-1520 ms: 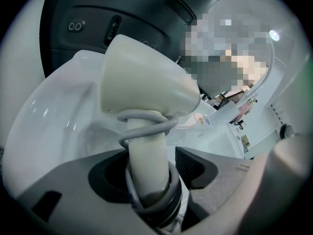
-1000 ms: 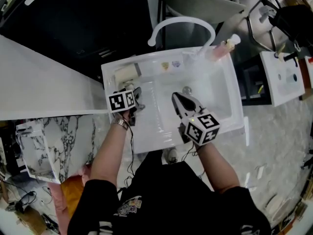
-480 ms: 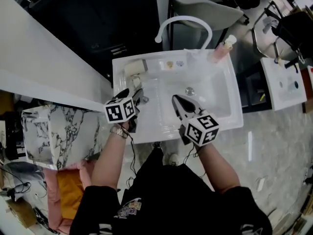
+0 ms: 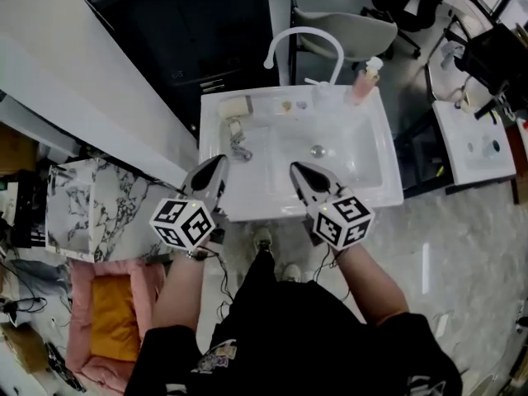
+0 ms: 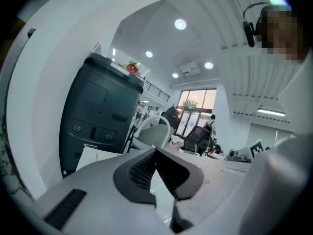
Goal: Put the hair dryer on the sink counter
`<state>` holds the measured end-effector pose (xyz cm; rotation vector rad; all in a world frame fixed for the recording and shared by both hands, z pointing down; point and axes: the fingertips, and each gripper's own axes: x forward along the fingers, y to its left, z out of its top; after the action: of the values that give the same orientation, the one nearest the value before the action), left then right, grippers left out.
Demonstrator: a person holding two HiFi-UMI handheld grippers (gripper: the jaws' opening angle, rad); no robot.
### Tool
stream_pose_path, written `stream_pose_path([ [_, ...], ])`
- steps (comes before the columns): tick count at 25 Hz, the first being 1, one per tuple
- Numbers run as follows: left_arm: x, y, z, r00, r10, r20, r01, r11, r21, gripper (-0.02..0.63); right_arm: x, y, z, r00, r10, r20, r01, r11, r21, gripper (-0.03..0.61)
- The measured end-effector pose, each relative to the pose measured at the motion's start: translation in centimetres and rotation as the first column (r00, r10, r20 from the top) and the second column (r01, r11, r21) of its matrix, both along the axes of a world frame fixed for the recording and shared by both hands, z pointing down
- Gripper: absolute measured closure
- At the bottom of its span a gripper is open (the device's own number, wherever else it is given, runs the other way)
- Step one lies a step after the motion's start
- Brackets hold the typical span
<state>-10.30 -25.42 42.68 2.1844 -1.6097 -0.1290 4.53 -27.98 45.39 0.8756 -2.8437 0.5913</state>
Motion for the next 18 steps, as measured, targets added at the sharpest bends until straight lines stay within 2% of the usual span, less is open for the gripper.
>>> stream_pose_path([
  [3,2.1,4.4,-2.2,1.0,0.022,0.022,-0.023,0.999,0.044,0.611,1.7,2.5,-1.5,1.0,-0.01,0.013,0.01,0.999,0.033,0.581],
  [8,4.5,10.9,-3.2,0.991,0.028,0.131,-0.037,0.997,0.064,0.611,2.8,6.3,-3.0,0.998,-0.049,0.045,0.047,0.998,0.047,0.581],
  [13,4.7,15.9,-2.8,0.963,-0.017,0.268,0.002,0.998,0.055,0.611,2.0,9.0,-2.9,0.993,-0.091,0.076,0.089,0.996,0.025,0.581],
  [18,3.3,19.4,-2.8,0.951,-0.04,0.307,0.028,0.999,0.046,0.611,-0.8,11.5,-2.3,0.987,-0.135,0.086,0.135,0.991,-0.001,0.58],
])
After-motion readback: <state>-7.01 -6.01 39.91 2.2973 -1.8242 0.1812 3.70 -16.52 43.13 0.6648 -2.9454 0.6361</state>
